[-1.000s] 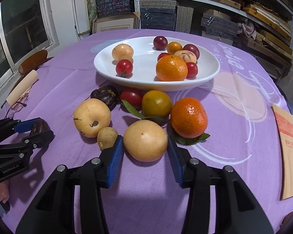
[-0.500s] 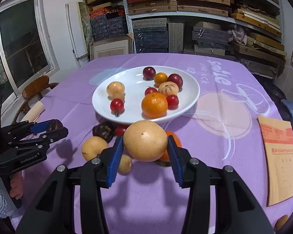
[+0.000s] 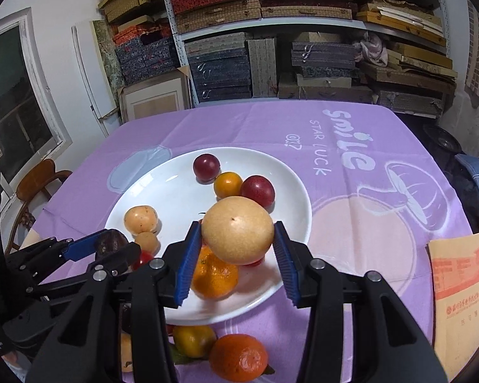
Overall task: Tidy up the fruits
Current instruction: 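Carry both fruits over the white plate and open both tools, then withdraw both tools from the plate toward the remaining fruits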
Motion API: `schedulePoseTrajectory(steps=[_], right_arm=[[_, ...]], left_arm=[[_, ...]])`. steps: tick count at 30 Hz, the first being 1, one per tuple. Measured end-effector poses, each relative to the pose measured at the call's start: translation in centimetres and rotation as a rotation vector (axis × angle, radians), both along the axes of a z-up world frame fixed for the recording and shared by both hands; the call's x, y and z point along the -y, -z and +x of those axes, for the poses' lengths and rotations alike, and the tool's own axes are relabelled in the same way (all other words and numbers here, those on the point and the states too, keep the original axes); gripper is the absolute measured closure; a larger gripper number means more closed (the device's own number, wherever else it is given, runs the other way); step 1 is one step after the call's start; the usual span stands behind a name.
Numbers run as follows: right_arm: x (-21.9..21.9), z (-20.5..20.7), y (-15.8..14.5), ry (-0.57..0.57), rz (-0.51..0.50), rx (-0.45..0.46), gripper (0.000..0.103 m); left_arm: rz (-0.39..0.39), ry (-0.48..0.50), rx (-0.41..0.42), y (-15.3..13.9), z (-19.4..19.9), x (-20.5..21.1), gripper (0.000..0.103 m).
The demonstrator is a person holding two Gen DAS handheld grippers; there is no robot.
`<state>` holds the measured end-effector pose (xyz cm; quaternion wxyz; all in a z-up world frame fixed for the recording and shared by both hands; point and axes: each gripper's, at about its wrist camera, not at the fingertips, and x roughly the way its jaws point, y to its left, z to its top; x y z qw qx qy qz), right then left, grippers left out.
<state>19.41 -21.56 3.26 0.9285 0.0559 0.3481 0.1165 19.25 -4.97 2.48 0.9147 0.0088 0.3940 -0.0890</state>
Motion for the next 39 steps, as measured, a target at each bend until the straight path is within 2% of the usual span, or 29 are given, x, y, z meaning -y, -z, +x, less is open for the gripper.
schedulePoseTrajectory(steps=[8,14,15,18,24,27,33,39], right_arm=[[-0.1,2.2,2.1,-0.011,-0.02,-0.041,0.058],[0.4,3.1,3.3,-0.015,0.003,-0.078,0.058],[0.3,3.1,3.4,-0.014,0.0,-0.079,0.058],[0.1,2.8,3.1,-0.012,-0.004,-0.067,0.057],[0.2,1.9,1.8,-0.016,0.007,-0.027,0.057],[0.4,1.2,0.7,-0.02,0.019,0.002,0.056],[0.1,-1.4,-2.6,-0.036,0.036,0.09,0.05],[-0.8,-5.3,-5.5,-0.065,0.022,0.175,0.043]], left_arm=[[0.01,-0.036,-0.018,1.4,1.9,0.2,0.059],[0.001,-0.031,-0.018,1.6,2.0,0.0,0.058],[0.002,-0.032,-0.015,1.6,1.9,0.0,0.058],[0.006,-0.041,0.006,1.4,1.7,-0.3,0.045],[0.005,-0.045,0.031,0.9,1.3,-0.5,0.041],[0.026,-0.055,0.056,0.5,1.0,-0.5,0.035],[0.037,-0.082,0.112,-0.7,-0.1,-1.0,0.026],[0.047,-0.095,0.155,-2.1,-2.3,-1.7,0.025]])
